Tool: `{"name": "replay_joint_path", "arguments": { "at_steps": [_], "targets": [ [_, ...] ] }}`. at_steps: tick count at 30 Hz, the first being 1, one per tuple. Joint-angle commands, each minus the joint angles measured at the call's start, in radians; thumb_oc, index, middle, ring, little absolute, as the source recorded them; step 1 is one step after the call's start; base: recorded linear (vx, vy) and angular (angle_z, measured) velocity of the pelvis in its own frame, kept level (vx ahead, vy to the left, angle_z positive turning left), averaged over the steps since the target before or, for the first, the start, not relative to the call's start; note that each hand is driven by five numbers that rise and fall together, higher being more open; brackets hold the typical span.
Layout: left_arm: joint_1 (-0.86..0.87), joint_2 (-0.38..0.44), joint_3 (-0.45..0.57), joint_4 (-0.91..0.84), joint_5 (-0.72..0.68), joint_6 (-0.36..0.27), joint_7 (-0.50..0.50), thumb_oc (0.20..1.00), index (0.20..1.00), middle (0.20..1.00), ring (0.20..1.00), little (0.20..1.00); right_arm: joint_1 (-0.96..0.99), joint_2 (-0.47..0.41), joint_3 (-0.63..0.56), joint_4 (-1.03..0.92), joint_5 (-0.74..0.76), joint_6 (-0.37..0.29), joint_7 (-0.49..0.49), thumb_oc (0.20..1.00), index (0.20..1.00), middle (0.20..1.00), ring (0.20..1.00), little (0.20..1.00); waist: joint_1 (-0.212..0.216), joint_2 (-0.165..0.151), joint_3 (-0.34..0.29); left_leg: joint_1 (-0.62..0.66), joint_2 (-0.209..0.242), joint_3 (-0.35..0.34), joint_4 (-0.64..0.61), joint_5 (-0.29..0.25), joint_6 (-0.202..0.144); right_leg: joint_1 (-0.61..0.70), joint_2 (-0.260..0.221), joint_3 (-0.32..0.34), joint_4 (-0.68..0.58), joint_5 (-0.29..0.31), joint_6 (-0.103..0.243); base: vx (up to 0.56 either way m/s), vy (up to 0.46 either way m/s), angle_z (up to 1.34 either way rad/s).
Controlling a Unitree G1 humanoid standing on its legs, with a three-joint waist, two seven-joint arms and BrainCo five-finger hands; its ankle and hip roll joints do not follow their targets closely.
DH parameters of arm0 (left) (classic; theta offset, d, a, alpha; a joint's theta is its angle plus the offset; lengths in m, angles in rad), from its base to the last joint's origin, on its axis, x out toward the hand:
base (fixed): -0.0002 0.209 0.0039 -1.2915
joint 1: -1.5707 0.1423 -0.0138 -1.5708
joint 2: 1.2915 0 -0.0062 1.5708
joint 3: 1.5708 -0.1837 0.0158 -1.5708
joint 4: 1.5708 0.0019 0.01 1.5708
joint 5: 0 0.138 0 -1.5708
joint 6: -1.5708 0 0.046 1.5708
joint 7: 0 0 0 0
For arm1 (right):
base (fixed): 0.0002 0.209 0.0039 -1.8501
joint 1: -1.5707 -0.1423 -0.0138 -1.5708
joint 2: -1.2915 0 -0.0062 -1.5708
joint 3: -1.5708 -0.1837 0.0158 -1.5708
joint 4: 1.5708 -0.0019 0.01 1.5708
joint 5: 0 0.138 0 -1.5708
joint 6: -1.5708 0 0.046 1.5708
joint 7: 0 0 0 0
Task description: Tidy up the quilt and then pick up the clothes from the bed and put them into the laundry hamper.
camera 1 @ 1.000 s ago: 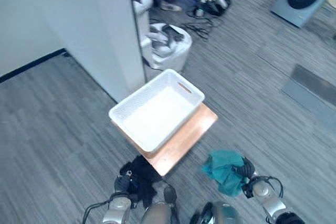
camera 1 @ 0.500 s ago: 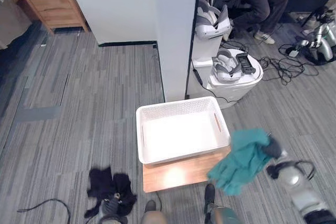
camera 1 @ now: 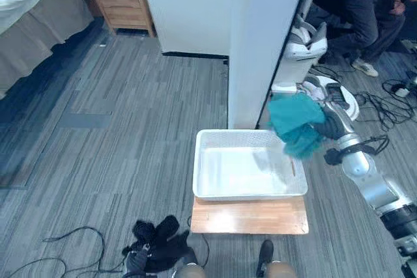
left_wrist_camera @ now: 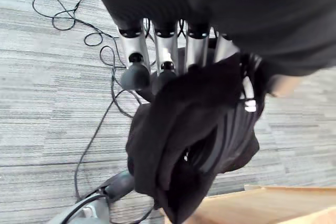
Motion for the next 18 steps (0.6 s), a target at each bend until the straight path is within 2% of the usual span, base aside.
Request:
{"name": "replay_joint_path", "arguments": {
  "at_steps": [1,2,6,8,9,10,12,15,17,18],
  "targets": [
    [-0.043,0.037,-0.03,-0.032,-0.005,-0.046,0.024,0.2,0.2,0.2,0.2,0.2,-0.094,-0.014,-0.004,0.019,0.014,-0.022,-0.027,0.2,0.2,0.2,0.2,0.2,0.023,0.035,-0.024,0.005,0.028,0.0,-0.003,-0.064,-0.029,0.017,-0.061,-0.019,-0.003,-0.153,0.1,-0.09,-0.012,0.24],
    [-0.04,0.042,-0.018,-0.055,-0.021,-0.048,0.02,0.2,0.2,0.2,0.2,0.2,-0.096,-0.007,0.0,0.016,0.016,-0.021,-0.023,0.2,0.2,0.2,0.2,0.2,0.03,0.035,-0.018,-0.009,0.029,0.006,-0.007,-0.041,-0.024,0.007,-0.063,-0.034,-0.003,-0.137,0.092,-0.02,-0.021,0.21],
    [-0.014,0.061,0.0,-0.196,-0.082,-0.068,-0.002,0.2,0.2,0.2,0.2,0.2,-0.116,0.041,0.042,0.048,-0.003,-0.01,-0.012,0.2,0.2,0.2,0.2,0.2,0.065,0.051,-0.01,-0.035,0.028,-0.026,-0.007,-0.034,-0.029,0.004,-0.071,-0.058,-0.003,-0.134,0.092,-0.02,-0.019,0.19],
    [-0.006,0.073,-0.002,-0.255,-0.093,-0.078,-0.01,0.2,0.2,0.2,0.2,0.2,-0.129,0.053,0.06,0.068,-0.01,-0.008,-0.008,0.2,0.2,0.2,0.2,0.2,0.07,0.057,-0.007,-0.041,0.028,-0.033,-0.007,-0.03,-0.03,0.002,-0.073,-0.066,-0.003,-0.132,0.092,-0.01,0.001,0.08],
    [-0.002,0.082,-0.002,-0.3,-0.101,-0.086,-0.015,0.2,0.2,0.2,0.2,0.2,-0.14,0.064,0.073,0.09,-0.018,-0.004,-0.006,0.238,0.238,0.238,0.238,0.238,0.075,0.061,-0.005,-0.046,0.028,-0.037,-0.007,-0.029,-0.033,0.0,-0.075,-0.07,-0.003,-0.131,0.092,-0.03,0.002,0.17],
    [-0.001,0.113,-0.005,-0.438,-0.124,-0.112,-0.026,0.2,0.2,0.2,0.2,0.2,-0.168,0.077,0.111,0.156,-0.063,0.011,-0.003,1.0,1.0,1.0,1.0,1.0,0.085,0.072,-0.001,-0.054,0.028,-0.045,-0.007,-0.026,-0.037,-0.001,-0.079,-0.08,-0.003,-0.13,0.093,-0.03,0.001,0.21],
    [0.0,0.125,-0.003,-0.49,-0.129,-0.121,-0.031,0.2,0.2,0.2,0.2,0.2,-0.186,0.081,0.128,0.185,-0.078,0.017,-0.001,1.0,1.0,1.0,1.0,1.0,0.086,0.076,0.0,-0.056,0.028,-0.048,-0.007,-0.024,-0.038,-0.001,-0.08,-0.083,-0.003,-0.129,0.093,-0.02,0.003,0.16],
    [-0.015,0.178,0.01,-0.664,-0.142,-0.169,-0.05,0.2,0.2,0.2,0.2,0.2,-0.213,0.064,0.17,0.231,-0.204,0.026,-0.016,1.0,1.0,1.0,1.0,1.0,0.086,0.085,0.0,-0.057,0.029,-0.053,-0.007,-0.025,-0.043,0.005,-0.082,-0.09,-0.003,-0.131,0.093,-0.01,0.003,0.1],
    [-0.032,0.23,0.032,-0.767,-0.11,-0.2,-0.046,0.2,0.2,0.2,0.2,0.2,-0.201,0.054,0.185,0.236,-0.309,0.024,-0.036,1.0,1.0,1.0,1.0,1.0,0.076,0.087,-0.002,-0.051,0.03,-0.054,-0.007,-0.028,-0.045,0.013,-0.082,-0.092,-0.003,-0.133,0.095,0.01,0.006,0.16],
    [-0.063,0.282,0.052,-0.867,-0.079,-0.239,-0.035,0.2,0.2,0.2,0.2,0.2,-0.168,0.038,0.2,0.247,-0.4,0.013,-0.058,1.0,1.0,1.0,1.0,1.0,0.063,0.088,-0.008,-0.043,0.029,-0.054,-0.007,-0.032,-0.047,0.018,-0.082,-0.087,-0.003,-0.135,0.096,0.01,0.003,0.08]
  ]
}}
